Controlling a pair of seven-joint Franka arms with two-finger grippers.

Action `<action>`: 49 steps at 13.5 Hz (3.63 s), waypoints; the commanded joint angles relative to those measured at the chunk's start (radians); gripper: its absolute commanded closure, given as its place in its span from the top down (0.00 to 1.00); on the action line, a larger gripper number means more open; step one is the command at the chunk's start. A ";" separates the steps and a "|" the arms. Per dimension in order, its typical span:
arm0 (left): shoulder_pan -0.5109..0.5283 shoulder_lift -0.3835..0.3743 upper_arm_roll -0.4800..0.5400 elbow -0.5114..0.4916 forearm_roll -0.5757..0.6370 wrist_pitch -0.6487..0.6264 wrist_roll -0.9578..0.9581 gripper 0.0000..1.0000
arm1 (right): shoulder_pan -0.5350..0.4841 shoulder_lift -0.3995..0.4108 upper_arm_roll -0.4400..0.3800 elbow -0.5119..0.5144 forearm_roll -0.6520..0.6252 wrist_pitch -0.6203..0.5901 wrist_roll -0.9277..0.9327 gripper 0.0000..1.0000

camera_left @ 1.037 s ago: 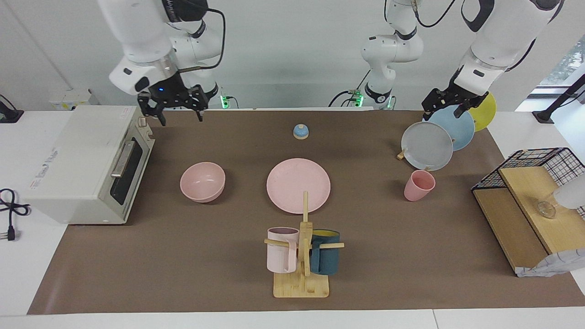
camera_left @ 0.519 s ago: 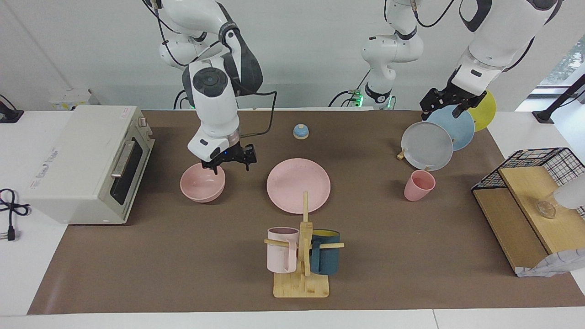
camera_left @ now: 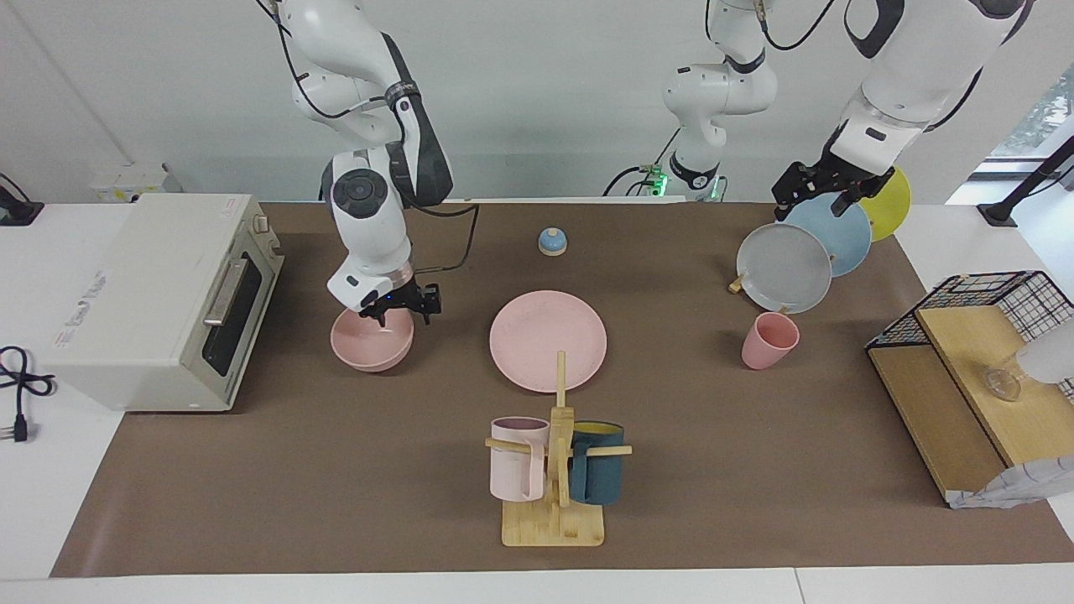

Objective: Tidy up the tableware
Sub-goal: 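Reach the right gripper to the pink bowl and grasp its rim, then carry the bowl toward the plate while the left gripper grasps the cup, then set the bowl on the plate while the left gripper lifts the cup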

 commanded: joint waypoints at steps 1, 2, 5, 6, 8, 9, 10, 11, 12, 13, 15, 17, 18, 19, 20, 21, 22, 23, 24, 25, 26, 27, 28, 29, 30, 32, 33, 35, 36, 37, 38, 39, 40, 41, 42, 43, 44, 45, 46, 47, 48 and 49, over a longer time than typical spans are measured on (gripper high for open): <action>-0.007 -0.025 0.004 -0.023 0.014 0.000 0.001 1.00 | -0.008 -0.041 0.007 -0.050 0.009 0.032 0.010 0.71; -0.007 -0.025 0.004 -0.023 0.014 0.001 0.001 1.00 | -0.010 -0.029 0.009 -0.055 0.009 0.038 0.007 0.70; -0.007 -0.025 0.002 -0.023 0.014 0.004 -0.002 1.00 | -0.002 -0.016 0.007 -0.059 0.009 0.062 0.001 0.56; -0.007 -0.025 0.002 -0.023 0.014 0.006 -0.002 1.00 | -0.002 -0.016 0.007 -0.059 0.009 0.062 -0.001 0.42; -0.007 -0.025 0.002 -0.023 0.014 0.010 0.001 1.00 | -0.002 -0.018 0.007 -0.072 0.009 0.078 -0.002 0.29; -0.007 -0.025 0.002 -0.022 0.010 0.012 0.001 1.00 | -0.002 -0.009 0.009 -0.073 0.009 0.081 -0.010 0.27; -0.009 -0.025 0.002 -0.022 0.008 0.012 0.001 1.00 | 0.001 0.002 0.009 -0.073 0.009 0.093 -0.017 0.22; -0.007 -0.025 0.002 -0.022 0.007 0.013 0.003 1.00 | 0.007 0.002 0.009 -0.069 0.009 0.093 -0.017 0.13; -0.007 -0.024 0.002 -0.022 0.005 0.012 0.004 1.00 | 0.007 0.002 0.009 -0.067 0.008 0.085 -0.017 0.00; -0.007 -0.024 0.002 -0.022 0.005 0.013 0.007 1.00 | 0.009 0.003 0.009 -0.062 0.006 0.079 -0.017 0.00; -0.009 -0.024 0.002 -0.020 0.005 0.015 0.004 1.00 | 0.030 0.008 0.009 -0.035 -0.009 0.043 -0.019 0.00; -0.006 -0.021 0.002 -0.025 0.005 0.041 0.006 1.00 | 0.065 0.036 0.009 0.080 -0.014 -0.073 -0.017 0.00; -0.003 -0.013 0.002 -0.035 0.004 0.067 0.006 1.00 | 0.093 0.055 0.009 0.171 -0.014 -0.161 -0.016 0.00; 0.000 -0.002 0.002 -0.050 0.004 0.099 0.006 1.00 | 0.119 0.081 0.009 0.268 -0.014 -0.241 -0.005 0.00; 0.000 0.028 0.002 -0.054 0.004 0.125 0.006 1.00 | 0.137 0.100 0.009 0.333 -0.009 -0.282 0.001 0.00; 0.000 0.054 0.001 -0.054 0.004 0.156 0.006 1.00 | 0.157 0.130 0.009 0.399 0.001 -0.321 0.030 0.00; 0.000 0.079 0.001 -0.054 -0.004 0.196 0.006 1.00 | 0.183 0.167 0.010 0.465 0.001 -0.345 0.074 0.00; -0.001 0.116 0.001 -0.054 -0.013 0.228 0.006 1.00 | 0.223 0.227 0.010 0.550 0.001 -0.381 0.143 0.00; -0.004 0.163 0.002 -0.054 -0.019 0.277 0.004 1.00 | 0.267 0.312 0.012 0.661 -0.002 -0.434 0.213 0.00; -0.004 0.208 0.001 -0.060 -0.019 0.321 0.007 1.00 | 0.310 0.395 0.019 0.777 -0.002 -0.464 0.275 0.00; -0.006 0.234 0.001 -0.090 -0.018 0.369 0.013 1.00 | 0.330 0.443 0.028 0.834 0.000 -0.459 0.335 0.00; -0.009 0.249 0.001 -0.139 -0.018 0.450 0.012 1.00 | 0.343 0.468 0.054 0.855 -0.002 -0.446 0.398 0.00; -0.009 0.239 0.002 -0.214 -0.018 0.527 0.015 1.00 | 0.344 0.471 0.076 0.850 -0.002 -0.418 0.427 0.00; -0.004 0.219 0.002 -0.276 -0.019 0.576 0.018 1.00 | 0.344 0.470 0.078 0.843 -0.005 -0.395 0.435 0.00; -0.004 0.205 0.002 -0.311 -0.018 0.601 0.024 1.00 | 0.349 0.468 0.078 0.818 -0.006 -0.374 0.435 0.00; -0.004 0.202 0.001 -0.325 -0.019 0.596 0.014 1.00 | 0.352 0.468 0.078 0.754 -0.012 -0.309 0.435 0.00; -0.001 0.200 -0.001 -0.334 -0.021 0.598 0.015 1.00 | 0.354 0.468 0.078 0.737 -0.015 -0.301 0.435 0.00; 0.000 0.194 -0.001 -0.350 -0.022 0.604 0.017 1.00 | 0.357 0.468 0.078 0.726 -0.040 -0.292 0.437 0.00; -0.001 0.191 0.001 -0.357 -0.026 0.607 0.015 1.00 | 0.369 0.468 0.078 0.725 -0.041 -0.277 0.438 0.00; -0.001 0.190 -0.001 -0.368 -0.026 0.618 0.015 1.00 | 0.369 0.468 0.078 0.725 -0.041 -0.265 0.440 0.00; -0.003 0.187 0.001 -0.385 -0.026 0.639 0.015 0.97 | 0.372 0.468 0.078 0.729 -0.040 -0.264 0.453 0.00; -0.006 0.187 0.001 -0.405 -0.026 0.670 0.015 0.92 | 0.374 0.470 0.078 0.734 -0.040 -0.269 0.470 0.00; -0.007 0.187 0.001 -0.416 -0.026 0.690 0.015 0.85 | 0.386 0.470 0.079 0.734 -0.035 -0.263 0.476 0.00; -0.007 0.187 0.001 -0.416 -0.026 0.688 0.015 0.76 | 0.389 0.470 0.079 0.729 -0.035 -0.252 0.478 0.00; -0.009 0.188 -0.001 -0.413 -0.026 0.685 0.015 0.49 | 0.389 0.470 0.078 0.723 -0.034 -0.241 0.478 0.00; -0.009 0.187 0.001 -0.413 -0.026 0.684 0.017 0.13 | 0.389 0.470 0.079 0.714 -0.032 -0.222 0.478 0.00; -0.009 0.187 0.001 -0.413 -0.026 0.684 0.026 0.00 | 0.392 0.470 0.079 0.709 -0.031 -0.218 0.478 0.00; -0.009 0.188 0.002 -0.413 -0.026 0.685 0.029 0.00 | 0.392 0.470 0.079 0.706 -0.031 -0.218 0.478 0.00; -0.009 0.188 0.002 -0.413 -0.026 0.687 0.029 0.00 | 0.391 0.470 0.079 0.705 -0.031 -0.215 0.478 0.00; -0.009 0.188 0.002 -0.411 -0.026 0.687 0.030 0.00 | 0.390 0.470 0.079 0.694 -0.028 -0.194 0.478 0.00; -0.007 0.188 0.002 -0.407 -0.026 0.687 0.030 0.00 | 0.389 0.470 0.081 0.683 -0.026 -0.174 0.478 0.15; -0.007 0.190 0.002 -0.405 -0.026 0.685 0.030 0.00 | 0.389 0.468 0.081 0.685 -0.026 -0.174 0.478 0.35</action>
